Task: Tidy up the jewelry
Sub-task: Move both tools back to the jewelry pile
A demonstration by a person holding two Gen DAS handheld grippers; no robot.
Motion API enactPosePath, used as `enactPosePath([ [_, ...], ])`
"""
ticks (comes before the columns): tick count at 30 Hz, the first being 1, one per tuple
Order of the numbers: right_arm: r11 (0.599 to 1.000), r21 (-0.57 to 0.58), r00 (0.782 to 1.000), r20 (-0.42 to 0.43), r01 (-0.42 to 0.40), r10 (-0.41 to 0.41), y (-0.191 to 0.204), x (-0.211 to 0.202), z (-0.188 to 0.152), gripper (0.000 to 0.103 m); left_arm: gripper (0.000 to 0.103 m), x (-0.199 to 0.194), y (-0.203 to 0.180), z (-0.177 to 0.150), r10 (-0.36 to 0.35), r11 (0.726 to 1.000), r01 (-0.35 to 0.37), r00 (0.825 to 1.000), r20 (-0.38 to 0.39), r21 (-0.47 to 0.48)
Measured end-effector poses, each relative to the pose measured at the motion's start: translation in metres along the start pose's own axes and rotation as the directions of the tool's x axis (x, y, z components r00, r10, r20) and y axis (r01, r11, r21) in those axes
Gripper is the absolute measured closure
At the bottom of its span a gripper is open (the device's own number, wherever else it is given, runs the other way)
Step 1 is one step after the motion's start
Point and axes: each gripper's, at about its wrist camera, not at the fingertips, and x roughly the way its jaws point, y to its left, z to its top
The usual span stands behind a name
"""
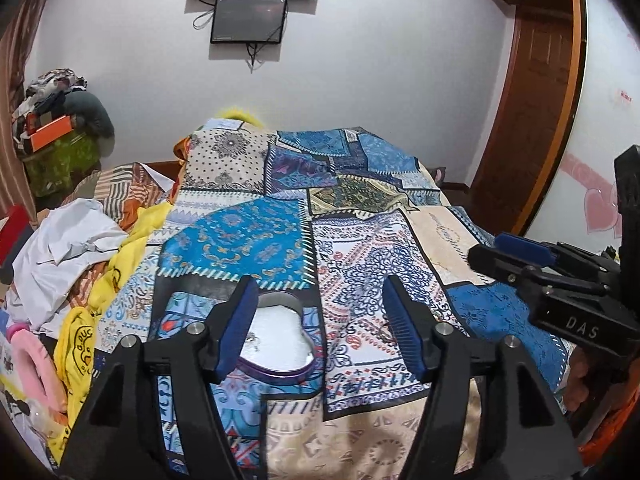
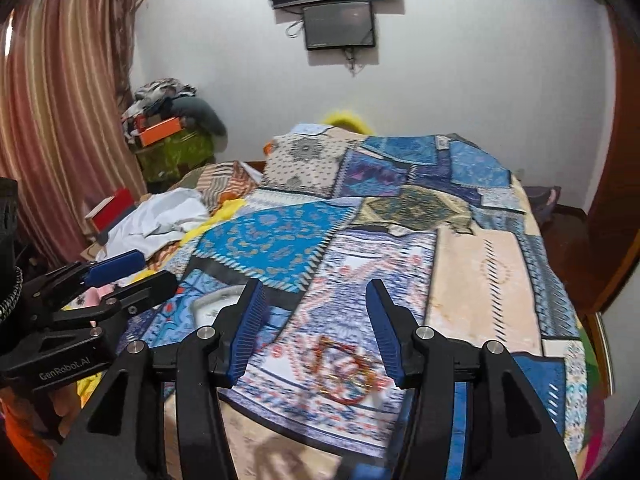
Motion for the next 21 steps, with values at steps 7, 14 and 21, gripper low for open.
enactPosePath([
  [7,0.996,0.055,0.997,-0.028,0.069,-0.068,-0.041,-0.001,-0.013,0.054,0.037,0.022,-0.017,-0.005,-0.014,1.000,0.015,0.998,-0.061,0.017],
  [14,0.990,0.091,0.991,-0.096,0.104,-0.095,-0.067,0.009,-0.032,0.054,0.037,0.055,-0.028,-0.023,-0.036,0.999,0.041,0.985,-0.166,0.027],
  [21,0.991,0.097,0.986,-0.146,0.097,-0.082,-0.077,0.020,-0.046,0.054,0.037,0.086,-0.037,-0.044,-0.064,0.997,0.074,0.959,-0.276,0.025],
])
